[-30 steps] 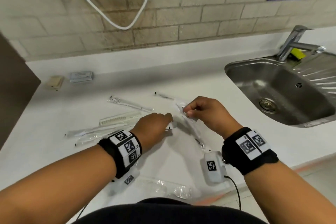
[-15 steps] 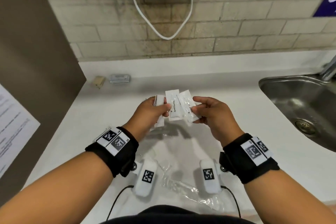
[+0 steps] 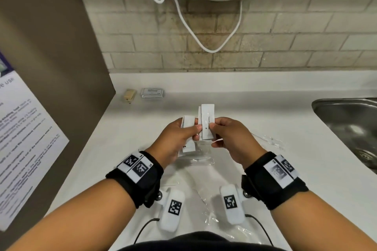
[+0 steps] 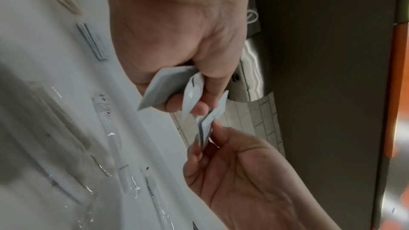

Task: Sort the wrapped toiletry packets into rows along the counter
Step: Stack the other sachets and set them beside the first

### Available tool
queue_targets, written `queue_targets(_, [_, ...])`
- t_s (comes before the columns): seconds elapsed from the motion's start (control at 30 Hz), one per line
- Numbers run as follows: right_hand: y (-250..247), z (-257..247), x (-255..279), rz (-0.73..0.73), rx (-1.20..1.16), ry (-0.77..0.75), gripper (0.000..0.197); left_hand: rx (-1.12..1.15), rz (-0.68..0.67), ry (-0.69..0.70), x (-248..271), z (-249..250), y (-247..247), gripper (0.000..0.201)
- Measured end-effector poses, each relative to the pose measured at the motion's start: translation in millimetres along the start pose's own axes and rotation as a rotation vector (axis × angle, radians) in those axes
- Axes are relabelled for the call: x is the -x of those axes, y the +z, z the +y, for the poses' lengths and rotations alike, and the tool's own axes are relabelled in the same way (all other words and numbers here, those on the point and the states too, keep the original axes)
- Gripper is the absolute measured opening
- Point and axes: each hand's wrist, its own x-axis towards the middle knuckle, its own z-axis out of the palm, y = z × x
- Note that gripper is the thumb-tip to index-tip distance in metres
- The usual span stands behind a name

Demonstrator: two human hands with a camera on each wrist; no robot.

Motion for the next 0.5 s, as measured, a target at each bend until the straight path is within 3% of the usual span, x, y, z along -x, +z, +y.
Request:
queue_targets(0.07, [2.0, -1.5, -2.5, 0.02, 0.044, -0.019, 0.014, 0.076, -0.029, -0.038, 0.5, 2.1, -1.5, 0.011])
queue_targets(0.17, [-1.3, -8.0, -6.6, 0.022, -0.079, -0.008, 0.014, 0.19, 0.024, -0.09, -5.3, 4.1, -7.2, 0.027])
queue_targets(0.27, [-1.9, -12.3, -4.6, -0.108, -0.163, 0.051, 0.014, 0.317, 0.068, -0.135, -10.4, 6.4, -9.4, 0.044])
queue_targets(0.4, [19.0, -9.1, -1.7, -0.136, -0.048, -0.001, 0.016, 0.368, 0.043, -0.204, -15.6, 7.7, -1.8, 0.022])
queue_targets(0.5, [29.4, -7.2, -2.5, -0.035, -0.025, -0.073, 0.016, 0.353, 0.053, -0.213, -18.5, 6.6, -0.6, 0.026])
